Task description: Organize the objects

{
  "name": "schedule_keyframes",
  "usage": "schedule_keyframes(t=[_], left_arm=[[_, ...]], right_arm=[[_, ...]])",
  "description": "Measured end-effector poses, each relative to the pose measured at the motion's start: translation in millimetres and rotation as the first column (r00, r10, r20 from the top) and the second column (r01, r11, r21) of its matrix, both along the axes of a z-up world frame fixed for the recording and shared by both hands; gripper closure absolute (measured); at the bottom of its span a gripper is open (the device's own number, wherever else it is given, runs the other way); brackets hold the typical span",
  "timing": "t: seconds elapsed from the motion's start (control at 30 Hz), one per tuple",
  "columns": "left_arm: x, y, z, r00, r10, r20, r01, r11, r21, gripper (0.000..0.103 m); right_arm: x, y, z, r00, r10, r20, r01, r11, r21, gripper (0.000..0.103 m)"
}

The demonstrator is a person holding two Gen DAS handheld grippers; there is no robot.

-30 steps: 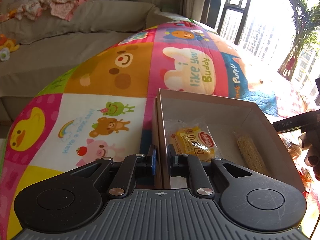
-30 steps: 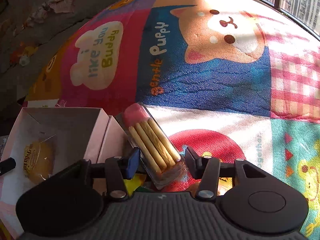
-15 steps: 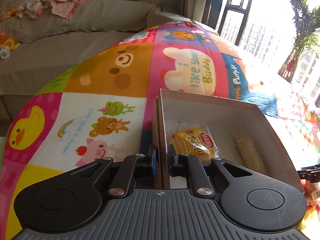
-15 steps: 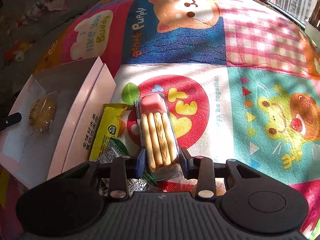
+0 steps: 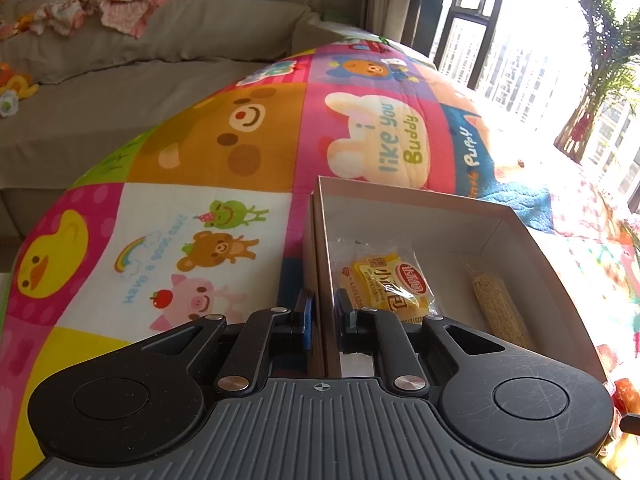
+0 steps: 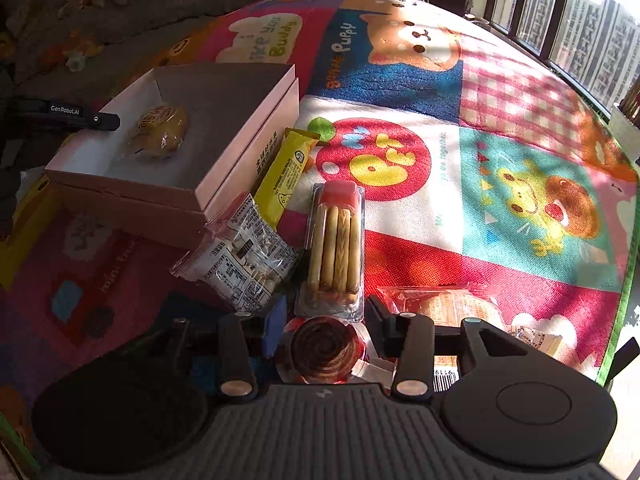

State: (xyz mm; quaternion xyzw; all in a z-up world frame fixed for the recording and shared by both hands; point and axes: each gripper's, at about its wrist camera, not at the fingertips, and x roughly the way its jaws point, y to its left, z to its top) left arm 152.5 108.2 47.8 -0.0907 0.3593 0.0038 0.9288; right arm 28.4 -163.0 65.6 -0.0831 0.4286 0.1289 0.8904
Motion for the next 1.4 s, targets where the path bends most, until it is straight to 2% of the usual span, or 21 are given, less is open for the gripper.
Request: schedule_keyframes(t=[0.13, 0.27, 0.47, 0.6, 0.67, 0.7, 0.73, 0.77, 0.87, 0.97, 1.03, 1.07, 1.13, 1.2, 1.27, 1.3, 1.33, 1.4], left_arm=[[-1, 1, 0, 1.0, 0.003, 0.001, -0.003, 1.0, 0.002, 0.089], [-2, 1, 0, 1.0, 0.001, -0.003, -0.001, 1.0, 0.008, 0.089], [-3, -1, 1, 1.0, 0.002, -0.005, -0.002, 1.0, 0.018, 0.089], [-3, -2, 1, 1.0, 0.0, -0.007, 0.0, 1.0, 0.019, 0.089], [-4, -2, 2, 1.0, 0.0, -0.008, 0.0, 1.0, 0.021, 0.089], [-4, -2, 2, 1.0, 0.0, -0.008, 0.001, 1.0, 0.023, 0.089], [-3, -2, 2, 1.0, -0.001, -0.009, 0.001, 1.0, 0.023, 0.089], [-3, -2, 2, 1.0, -0.001, -0.009, 0.001, 1.0, 0.022, 0.089], [-3, -3, 2, 1.0, 0.0, -0.008, 0.0, 1.0, 0.023, 0.089], [-3, -2, 2, 1.0, 0.0, -0.009, 0.001, 1.0, 0.022, 0.089], [-3, -3, 2, 1.0, 0.0, -0.009, 0.001, 1.0, 0.022, 0.089], [-3, -3, 2, 1.0, -0.001, -0.009, 0.001, 1.0, 0.023, 0.089], [-3, -2, 2, 1.0, 0.0, -0.008, 0.0, 1.0, 0.023, 0.089], [-3, -2, 2, 1.0, 0.001, -0.008, 0.0, 1.0, 0.022, 0.089], [-3, -2, 2, 1.0, 0.0, -0.009, 0.0, 1.0, 0.023, 0.089], [-4, -3, 2, 1.0, -0.001, -0.009, 0.001, 1.0, 0.024, 0.089], [-3, -2, 2, 1.0, -0.002, -0.01, 0.003, 1.0, 0.025, 0.089], [-3, -2, 2, 1.0, -0.005, -0.012, 0.006, 1.0, 0.025, 0.089]], right_arm=[[-30, 10, 12, 0.996, 0.042, 0.075, -0.038, 0.998, -0.05, 0.042], [-55, 37, 1, 0.988, 0.124, 0.095, -0.113, 0.987, -0.11, 0.041], [-57, 58, -11, 0.978, 0.107, 0.177, -0.083, 0.987, -0.136, 0.041], [-46, 88, -23, 0.951, 0.175, 0.255, -0.117, 0.967, -0.227, 0.041], [-38, 99, -30, 0.939, 0.197, 0.283, -0.111, 0.95, -0.291, 0.045], [-35, 102, -32, 0.935, 0.198, 0.295, -0.1, 0.944, -0.316, 0.051], [-31, 102, -33, 0.935, 0.193, 0.299, -0.088, 0.94, -0.329, 0.065], [-28, 101, -32, 0.939, 0.185, 0.291, -0.084, 0.941, -0.327, 0.07], [-24, 88, -28, 0.949, 0.139, 0.284, -0.044, 0.947, -0.319, 0.081], [-20, 49, -18, 0.973, 0.007, 0.232, 0.04, 0.979, -0.198, 0.081], [-20, 28, -12, 0.972, -0.068, 0.227, 0.104, 0.983, -0.152, 0.071], [-22, 17, -10, 0.966, -0.101, 0.239, 0.139, 0.979, -0.148, 0.07], [-28, 7, -9, 0.958, -0.113, 0.264, 0.166, 0.968, -0.19, 0.069], [-33, 5, -10, 0.958, -0.099, 0.27, 0.162, 0.961, -0.223, 0.064], [-38, 6, -10, 0.96, -0.08, 0.27, 0.143, 0.964, -0.224, 0.053], [-39, 7, -10, 0.96, -0.071, 0.272, 0.133, 0.968, -0.215, 0.042], [-41, 9, -10, 0.959, -0.05, 0.279, 0.111, 0.973, -0.205, 0.037], [-46, 17, -10, 0.957, 0.017, 0.291, 0.051, 0.973, -0.225, 0.035]])
